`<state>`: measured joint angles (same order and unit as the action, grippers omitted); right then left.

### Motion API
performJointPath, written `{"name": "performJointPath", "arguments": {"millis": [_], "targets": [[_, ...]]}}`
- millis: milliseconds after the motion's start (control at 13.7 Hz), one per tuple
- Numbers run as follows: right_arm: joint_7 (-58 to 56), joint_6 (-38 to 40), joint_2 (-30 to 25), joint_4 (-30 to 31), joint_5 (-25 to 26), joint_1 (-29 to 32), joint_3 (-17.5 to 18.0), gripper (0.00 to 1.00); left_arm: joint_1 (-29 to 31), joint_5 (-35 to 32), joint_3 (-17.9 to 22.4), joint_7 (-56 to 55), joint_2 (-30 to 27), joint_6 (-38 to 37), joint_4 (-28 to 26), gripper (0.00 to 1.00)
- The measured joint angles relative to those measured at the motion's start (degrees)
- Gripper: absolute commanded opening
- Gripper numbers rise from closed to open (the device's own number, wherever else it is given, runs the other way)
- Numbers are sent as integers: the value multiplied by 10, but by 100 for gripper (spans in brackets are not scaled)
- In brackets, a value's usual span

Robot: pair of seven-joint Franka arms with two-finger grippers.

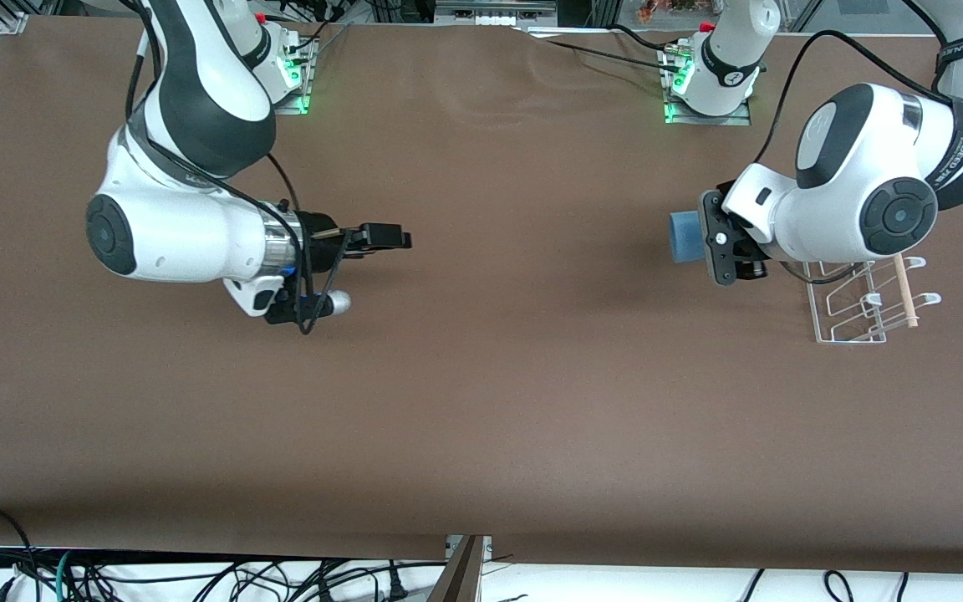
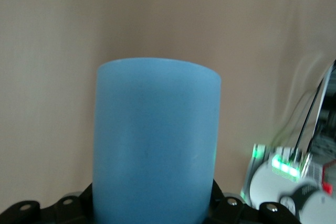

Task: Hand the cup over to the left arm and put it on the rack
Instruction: 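Open the right gripper and withdraw it while the left gripper pulls away, then carry the cup with the left gripper over the rack while the right gripper retracts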

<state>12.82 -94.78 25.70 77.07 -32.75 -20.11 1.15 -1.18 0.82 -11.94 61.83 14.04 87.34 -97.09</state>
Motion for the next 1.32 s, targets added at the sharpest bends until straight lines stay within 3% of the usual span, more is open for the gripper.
{"name": "performJointPath", "arguments": {"millis": [512, 732, 1024, 1317], "targets": [[0, 13, -44, 16, 173, 21, -5, 100, -6, -248, -6, -90, 16, -102, 0, 12], [0, 30, -63, 16, 223, 32, -6, 100, -6, -339, -6, -96, 33, -141, -1, 12], [0, 38, -89, 17, 291, 55, -7, 100, -6, -471, -8, -97, 92, -203, -6, 11], [0, 40, -114, 27, 353, 66, -7, 100, -8, -550, -8, -121, 145, -222, -25, 11]]}}
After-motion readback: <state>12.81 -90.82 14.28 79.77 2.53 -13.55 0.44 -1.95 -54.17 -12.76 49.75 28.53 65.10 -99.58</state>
